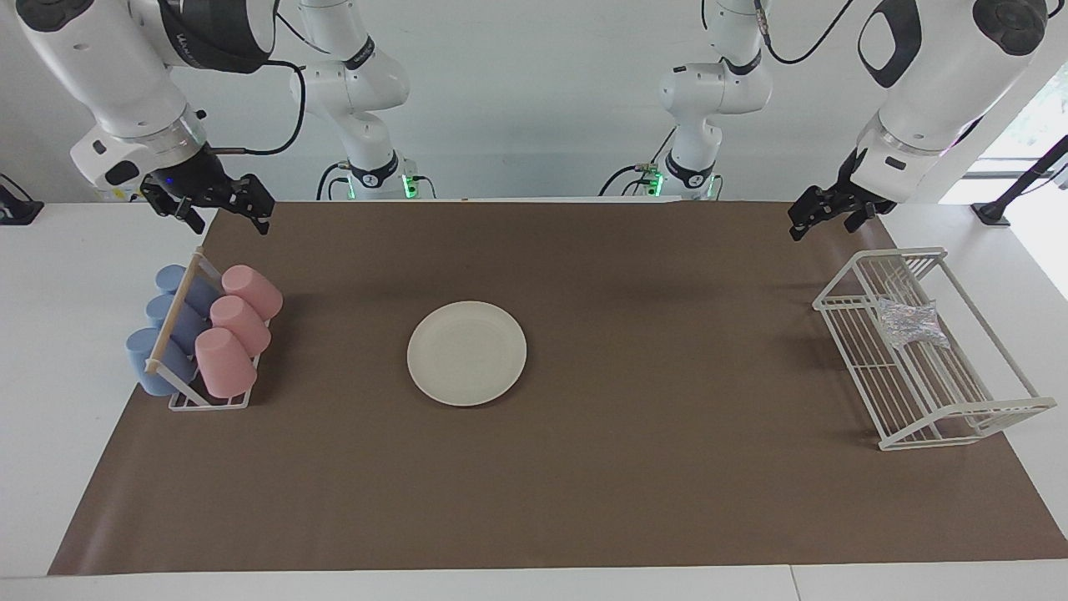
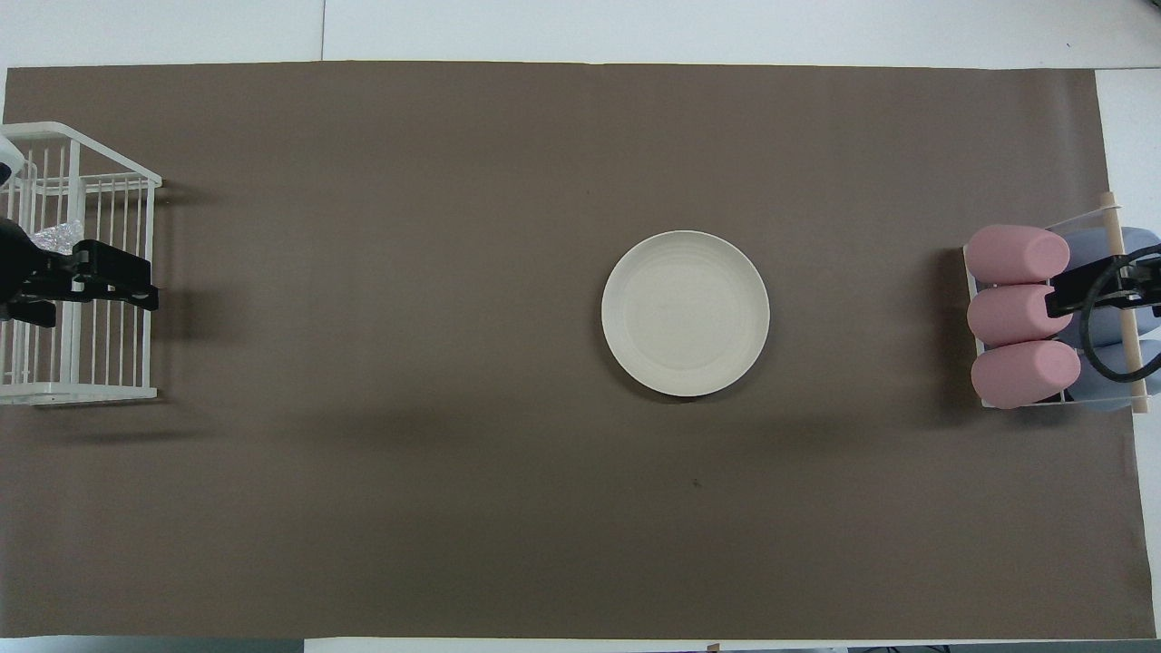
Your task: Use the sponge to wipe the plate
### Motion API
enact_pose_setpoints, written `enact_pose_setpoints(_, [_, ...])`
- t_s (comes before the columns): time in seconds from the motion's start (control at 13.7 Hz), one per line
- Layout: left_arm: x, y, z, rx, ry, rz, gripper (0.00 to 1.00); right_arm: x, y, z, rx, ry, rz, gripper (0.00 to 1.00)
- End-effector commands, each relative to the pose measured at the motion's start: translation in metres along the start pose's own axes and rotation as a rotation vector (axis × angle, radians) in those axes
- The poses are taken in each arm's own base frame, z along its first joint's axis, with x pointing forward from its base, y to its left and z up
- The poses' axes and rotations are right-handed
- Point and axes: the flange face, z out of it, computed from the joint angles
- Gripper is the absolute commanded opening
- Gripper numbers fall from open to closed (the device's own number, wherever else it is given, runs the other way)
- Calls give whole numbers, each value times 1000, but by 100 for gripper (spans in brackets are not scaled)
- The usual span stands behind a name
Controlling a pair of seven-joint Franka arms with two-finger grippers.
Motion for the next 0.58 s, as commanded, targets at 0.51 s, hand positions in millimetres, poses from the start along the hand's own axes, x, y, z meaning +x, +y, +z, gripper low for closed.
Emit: enact_pose_setpoints(0.51, [-3, -4, 0, -10, -8, -29, 100, -7, -10, -3, 20, -2, 101, 100])
